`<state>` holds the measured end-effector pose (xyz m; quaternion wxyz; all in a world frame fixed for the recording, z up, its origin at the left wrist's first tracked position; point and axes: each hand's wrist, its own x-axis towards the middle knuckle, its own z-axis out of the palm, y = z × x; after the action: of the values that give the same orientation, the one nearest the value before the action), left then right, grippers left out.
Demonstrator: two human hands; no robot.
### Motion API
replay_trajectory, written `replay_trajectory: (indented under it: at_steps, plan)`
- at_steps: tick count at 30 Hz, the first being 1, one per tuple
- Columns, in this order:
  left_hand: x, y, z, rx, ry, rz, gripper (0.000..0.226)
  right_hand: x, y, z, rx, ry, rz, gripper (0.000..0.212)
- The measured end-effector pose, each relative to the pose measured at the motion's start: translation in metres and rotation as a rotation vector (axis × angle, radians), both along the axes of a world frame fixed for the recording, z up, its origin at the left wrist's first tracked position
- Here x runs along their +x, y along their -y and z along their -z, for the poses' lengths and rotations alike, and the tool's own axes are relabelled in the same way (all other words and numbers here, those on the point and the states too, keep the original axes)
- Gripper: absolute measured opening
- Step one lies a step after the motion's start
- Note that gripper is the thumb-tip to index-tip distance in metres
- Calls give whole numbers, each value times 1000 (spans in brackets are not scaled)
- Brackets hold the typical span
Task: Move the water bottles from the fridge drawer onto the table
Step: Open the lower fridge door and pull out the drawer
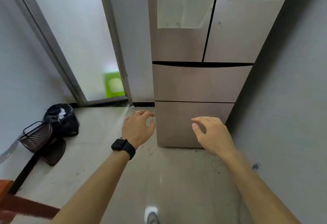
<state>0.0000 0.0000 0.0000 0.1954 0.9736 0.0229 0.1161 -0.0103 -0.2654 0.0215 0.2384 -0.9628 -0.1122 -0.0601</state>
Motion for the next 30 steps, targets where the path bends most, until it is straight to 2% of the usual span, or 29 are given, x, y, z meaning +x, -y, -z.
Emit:
replay_trajectory:
  at_steps: [4,11,13,16,21,25,30]
  plan:
    - [83,1,16,-12,-62,3,30,85,-7,9,-38,-51,-9,35]
    - [252,-23,19,-107,-87,49,32,239,-34,8,6,43,0,36]
    - [298,-31,10,-187,-44,28,31,282,-44,1,23,112,14,38]
    - [351,-38,-2,-433,-5,-48,38,336,-59,-8,75,225,44,40]
    - [408,-43,-2,-773,-24,-147,64,413,-85,-23,55,483,18,44]
    - [437,-44,7,-895,-98,-169,69,463,-98,-29,-61,654,21,64]
    - [457,-41,23,-925,-161,-174,75,517,-91,-5,-212,807,26,84]
